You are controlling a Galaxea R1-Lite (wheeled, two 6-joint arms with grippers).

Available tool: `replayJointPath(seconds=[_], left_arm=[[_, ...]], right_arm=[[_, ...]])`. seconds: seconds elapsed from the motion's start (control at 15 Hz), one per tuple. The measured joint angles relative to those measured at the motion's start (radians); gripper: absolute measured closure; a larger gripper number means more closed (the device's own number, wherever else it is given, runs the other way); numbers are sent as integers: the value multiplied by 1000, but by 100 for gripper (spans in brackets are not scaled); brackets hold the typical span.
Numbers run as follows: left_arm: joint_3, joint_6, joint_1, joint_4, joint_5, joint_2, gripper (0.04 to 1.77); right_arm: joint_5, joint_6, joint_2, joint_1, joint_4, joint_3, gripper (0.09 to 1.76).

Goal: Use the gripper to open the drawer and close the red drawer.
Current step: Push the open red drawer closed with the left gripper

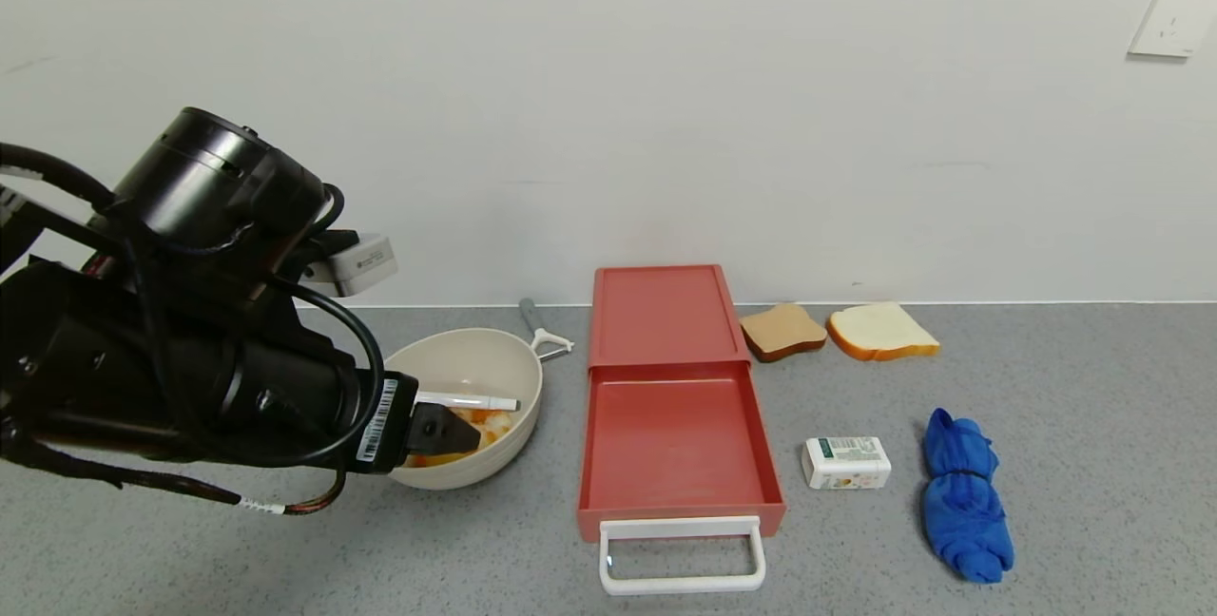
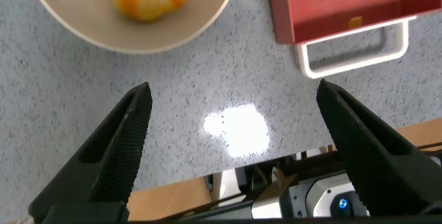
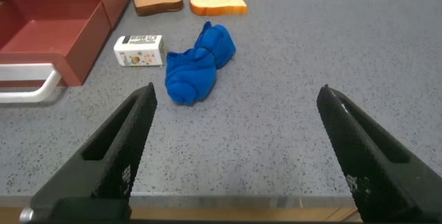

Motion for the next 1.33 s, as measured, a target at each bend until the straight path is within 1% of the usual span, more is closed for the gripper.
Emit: replayJointPath(seconds=[0.13, 0.27, 0.47, 0.67, 0.8, 1.0, 1.13, 1.27, 1.33], left_arm=[[-17, -1, -8, -28, 1, 6, 9], [-36, -9, -43, -37, 8, 21, 9], [-67, -31, -120, -38, 20, 64, 9], [-109, -65, -204, -31, 64, 133, 9], [-127, -81, -272, -29, 102, 187, 9], [-142, -83, -366, -33, 120, 259, 9], [-155, -76, -412, -33, 117, 301, 9], [-173, -86, -436, -30, 117, 343, 9], [-180, -109, -447, -26, 123, 370, 9]], right_arm=[[0, 0, 0, 0, 0, 0, 14], [0, 0, 0, 0, 0, 0, 14], [0, 0, 0, 0, 0, 0, 14], [0, 0, 0, 0, 0, 0, 14], [0, 0, 0, 0, 0, 0, 14], [0, 0, 0, 0, 0, 0, 14], [0, 0, 0, 0, 0, 0, 14], [0, 0, 0, 0, 0, 0, 14], [0, 0, 0, 0, 0, 0, 14]])
